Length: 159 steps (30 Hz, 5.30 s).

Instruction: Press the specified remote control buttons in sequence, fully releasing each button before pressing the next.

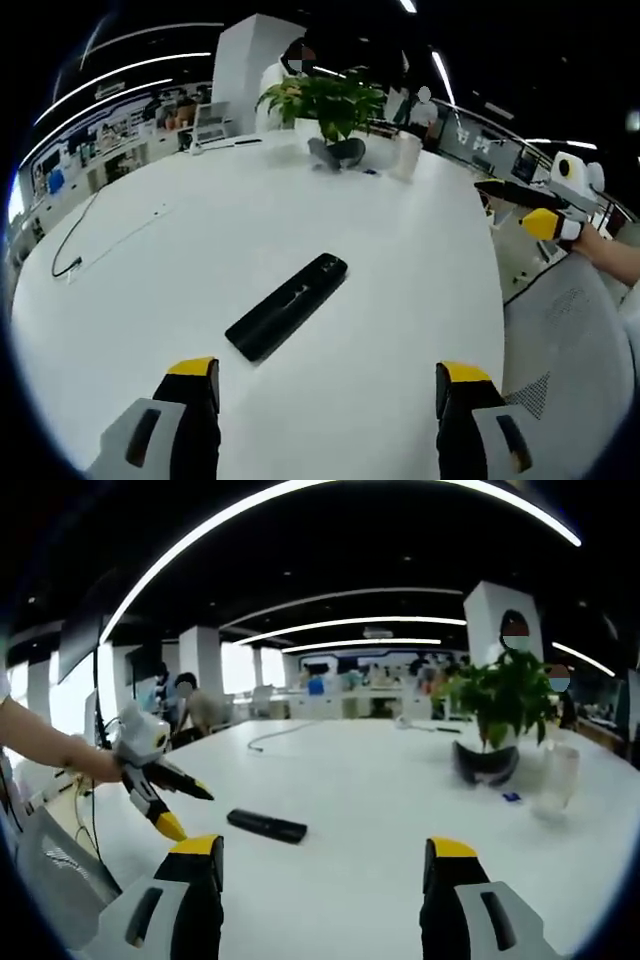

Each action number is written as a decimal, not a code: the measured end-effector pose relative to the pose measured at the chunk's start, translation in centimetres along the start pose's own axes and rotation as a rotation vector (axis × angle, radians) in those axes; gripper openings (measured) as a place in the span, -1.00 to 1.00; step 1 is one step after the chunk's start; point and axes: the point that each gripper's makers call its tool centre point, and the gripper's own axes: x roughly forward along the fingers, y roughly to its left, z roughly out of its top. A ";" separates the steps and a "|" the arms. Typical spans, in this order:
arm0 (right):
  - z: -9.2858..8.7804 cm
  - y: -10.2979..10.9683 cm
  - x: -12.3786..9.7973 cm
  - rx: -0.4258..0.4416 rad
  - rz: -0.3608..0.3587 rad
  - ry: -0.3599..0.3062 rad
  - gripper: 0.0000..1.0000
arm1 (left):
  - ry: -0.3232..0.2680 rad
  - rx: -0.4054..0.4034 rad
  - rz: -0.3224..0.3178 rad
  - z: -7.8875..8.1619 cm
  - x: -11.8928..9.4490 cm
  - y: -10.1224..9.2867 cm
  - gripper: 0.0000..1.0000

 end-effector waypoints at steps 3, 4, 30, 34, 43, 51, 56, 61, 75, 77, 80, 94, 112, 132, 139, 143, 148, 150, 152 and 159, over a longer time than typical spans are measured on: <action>-0.1 0.0 0.0 0.000 -0.001 0.004 0.62 | 0.005 -0.002 -0.012 0.3 0.3 0.3 0.84; -0.1 0.0 0.0 -0.001 0.000 0.006 0.62 | 0.017 0.011 -0.009 0.2 0.4 0.5 0.84; -0.5 -0.2 0.1 -0.015 -0.006 0.027 0.55 | 0.112 0.062 -0.041 0.9 3.5 2.6 0.74; -0.5 -0.2 0.1 -0.011 -0.007 0.026 0.54 | 0.136 0.102 -0.041 0.8 3.8 2.8 0.72; -0.7 -0.2 0.1 -0.010 -0.006 0.033 0.51 | 0.196 0.144 -0.061 0.6 5.0 3.3 0.66; -0.9 -0.2 0.1 -0.006 0.001 0.045 0.48 | 0.239 0.193 -0.071 0.9 5.7 4.1 0.56; -1.0 -0.2 0.3 -0.010 0.002 0.055 0.46 | 0.251 0.210 -0.082 1.3 6.6 4.4 0.52; -1.1 -0.2 0.4 -0.020 0.002 0.065 0.44 | 0.286 0.249 -0.098 1.1 7.2 4.2 0.49; -1.5 -0.2 0.6 -0.033 0.009 0.081 0.40 | 0.337 0.350 -0.121 1.7 8.2 4.6 0.40; -1.5 -0.2 0.6 -0.032 0.009 0.081 0.40 | 0.336 0.358 -0.126 1.8 8.3 4.6 0.29; -1.5 -0.2 0.6 -0.031 0.009 0.083 0.39 | 0.337 0.383 -0.141 1.9 8.3 4.4 0.11; -1.6 -0.1 0.6 -0.029 0.014 0.084 0.37 | 0.354 0.443 -0.167 2.1 8.4 4.1 -0.42; -1.6 0.0 0.7 -0.030 0.021 0.084 0.35 | 0.375 0.471 -0.182 1.5 7.9 3.5 -0.53; -1.5 0.2 0.7 -0.033 0.023 0.079 0.35 | 0.383 0.477 -0.193 0.6 7.2 2.3 -0.53; -1.5 0.2 0.6 -0.033 0.025 0.078 0.34 | 0.377 0.471 -0.195 0.3 6.9 1.8 -0.53; -1.5 0.3 0.6 -0.033 0.027 0.078 0.33 | 0.379 0.471 -0.196 0.2 6.8 1.5 -0.53; -1.5 0.4 0.5 -0.036 0.028 0.078 0.33 | 0.377 0.477 -0.200 -0.1 6.6 1.1 -0.53; -1.5 0.4 0.5 -0.035 0.029 0.078 0.33 | 0.375 0.474 -0.202 -0.1 6.6 1.0 -0.53; -1.5 0.4 0.5 -0.035 0.028 0.078 0.33 | 0.372 0.471 -0.201 -0.2 6.5 0.8 -0.53; -1.4 0.4 0.4 -0.035 0.030 0.077 0.33 | 0.367 0.471 -0.204 -0.4 6.3 0.3 -0.53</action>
